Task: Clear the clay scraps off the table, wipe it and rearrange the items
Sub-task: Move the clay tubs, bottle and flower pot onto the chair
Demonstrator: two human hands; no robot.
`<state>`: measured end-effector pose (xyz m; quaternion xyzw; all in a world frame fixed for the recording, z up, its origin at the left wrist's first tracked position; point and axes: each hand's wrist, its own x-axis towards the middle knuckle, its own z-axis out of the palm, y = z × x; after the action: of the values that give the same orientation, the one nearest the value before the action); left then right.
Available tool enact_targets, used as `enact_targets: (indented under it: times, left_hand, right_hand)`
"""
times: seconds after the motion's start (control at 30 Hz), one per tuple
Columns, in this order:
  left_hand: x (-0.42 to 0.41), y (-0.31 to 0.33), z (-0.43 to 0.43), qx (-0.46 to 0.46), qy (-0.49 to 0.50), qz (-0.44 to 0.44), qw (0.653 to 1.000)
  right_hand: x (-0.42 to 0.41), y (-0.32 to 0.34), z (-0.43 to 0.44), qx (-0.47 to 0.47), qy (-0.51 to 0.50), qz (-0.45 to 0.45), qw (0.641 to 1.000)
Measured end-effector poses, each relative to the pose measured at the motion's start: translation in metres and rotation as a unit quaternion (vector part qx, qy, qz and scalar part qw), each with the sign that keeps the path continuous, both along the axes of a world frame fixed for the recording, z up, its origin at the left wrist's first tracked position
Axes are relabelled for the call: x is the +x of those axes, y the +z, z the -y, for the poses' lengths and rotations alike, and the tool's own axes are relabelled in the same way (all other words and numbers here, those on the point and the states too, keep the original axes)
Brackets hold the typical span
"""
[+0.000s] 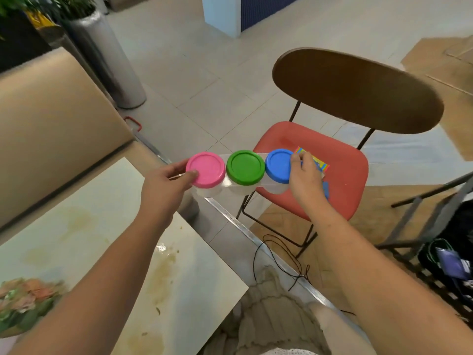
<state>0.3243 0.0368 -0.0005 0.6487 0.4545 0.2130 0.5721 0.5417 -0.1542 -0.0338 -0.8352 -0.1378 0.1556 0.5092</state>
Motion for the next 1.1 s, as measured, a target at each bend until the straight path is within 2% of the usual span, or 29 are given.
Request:
enact_targets:
  times: [0.4,0.77,1.1]
  left_hand:
    - [0.123,-0.017,0.011,-0.023,-0.046,0.003,0.999]
    - [0.296,-0.072,0.009,-0.13,-0.025,-0.029,0.991]
    - [0.41,-0.129,0.004,-0.102,-0.063,-0.059,0.991]
  right_hand:
    - [0.093,-0.022,0.036,-0.022,-0.071,0.002,0.997]
    - [0.233,-0.094,0.045,-0.063,-0.117,-0.035,0.99]
    - [0.322,-0.137,0.057,-0.118,-0.127,-0.086,0.981]
